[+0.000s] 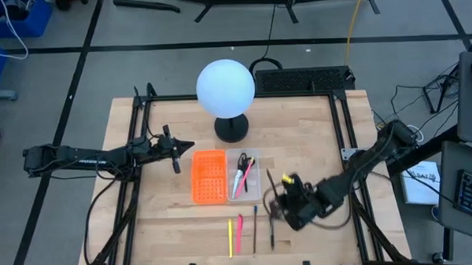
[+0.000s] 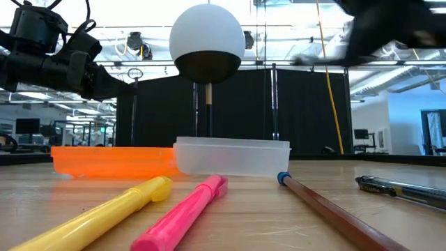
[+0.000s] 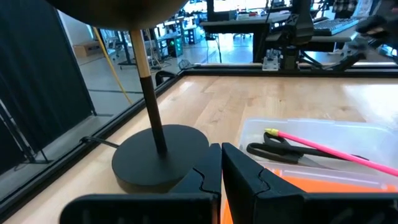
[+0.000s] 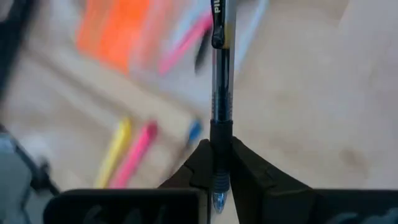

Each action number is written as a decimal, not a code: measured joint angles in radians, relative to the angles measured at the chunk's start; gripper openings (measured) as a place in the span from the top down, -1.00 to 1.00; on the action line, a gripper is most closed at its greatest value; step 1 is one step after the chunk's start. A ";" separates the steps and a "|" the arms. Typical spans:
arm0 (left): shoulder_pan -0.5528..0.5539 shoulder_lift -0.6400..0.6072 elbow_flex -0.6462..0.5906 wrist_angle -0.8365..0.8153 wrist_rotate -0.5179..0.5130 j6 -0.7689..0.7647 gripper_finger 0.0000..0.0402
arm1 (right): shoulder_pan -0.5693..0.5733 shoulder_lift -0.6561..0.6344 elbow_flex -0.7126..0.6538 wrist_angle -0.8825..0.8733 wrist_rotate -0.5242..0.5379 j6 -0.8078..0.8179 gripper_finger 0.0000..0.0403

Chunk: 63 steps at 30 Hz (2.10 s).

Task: Pick & place school supplies into a supply box
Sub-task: Put the right black pen into the pencil box, then put the yellow pen into the pencil box

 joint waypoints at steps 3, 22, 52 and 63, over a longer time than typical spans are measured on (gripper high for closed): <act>0.000 0.000 0.000 0.000 0.000 -0.002 0.89 | -0.079 -0.022 -0.002 0.000 -0.002 -0.033 0.88; 0.000 0.000 0.000 0.007 -0.002 0.063 0.89 | -0.534 0.258 -0.001 0.569 -0.502 -0.388 0.88; 0.000 0.000 0.000 0.007 -0.002 0.071 0.89 | -0.568 0.129 -0.001 0.558 -0.491 -0.720 0.27; 0.000 0.000 0.000 0.007 -0.006 0.003 0.89 | -0.467 -0.279 -0.383 0.809 -0.289 -1.220 0.95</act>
